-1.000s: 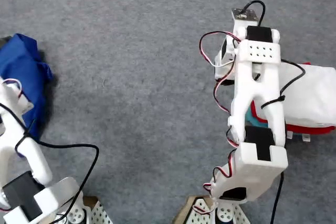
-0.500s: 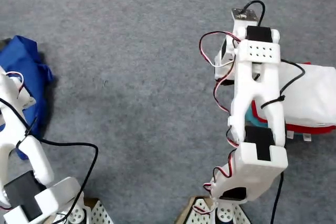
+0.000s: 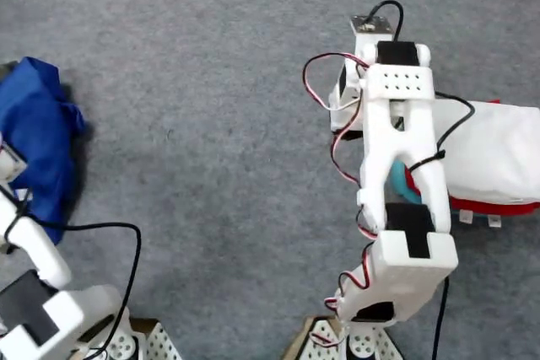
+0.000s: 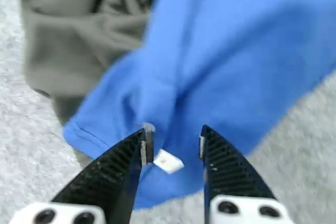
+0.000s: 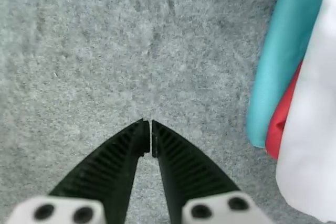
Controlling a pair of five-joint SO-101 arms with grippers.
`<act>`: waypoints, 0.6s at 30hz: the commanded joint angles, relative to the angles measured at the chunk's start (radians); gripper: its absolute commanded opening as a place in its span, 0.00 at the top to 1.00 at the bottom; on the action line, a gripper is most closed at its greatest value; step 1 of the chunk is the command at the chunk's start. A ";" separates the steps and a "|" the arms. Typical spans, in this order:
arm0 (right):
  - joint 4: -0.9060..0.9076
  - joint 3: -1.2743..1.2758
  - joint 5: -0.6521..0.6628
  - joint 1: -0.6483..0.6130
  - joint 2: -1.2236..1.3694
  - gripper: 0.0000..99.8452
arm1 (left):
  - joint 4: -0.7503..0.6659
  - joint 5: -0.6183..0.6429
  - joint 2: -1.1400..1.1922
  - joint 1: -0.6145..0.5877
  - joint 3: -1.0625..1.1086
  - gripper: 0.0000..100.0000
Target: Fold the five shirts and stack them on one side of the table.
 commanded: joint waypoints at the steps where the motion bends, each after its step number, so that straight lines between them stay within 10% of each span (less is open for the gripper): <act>1: 0.008 -0.004 -0.005 -0.013 -0.065 0.98 | -0.080 0.003 0.048 -0.025 -0.029 0.84; 18: 0.008 -0.002 -0.006 -0.013 -0.065 0.98 | 0.023 0.006 0.070 0.064 -0.097 0.98</act>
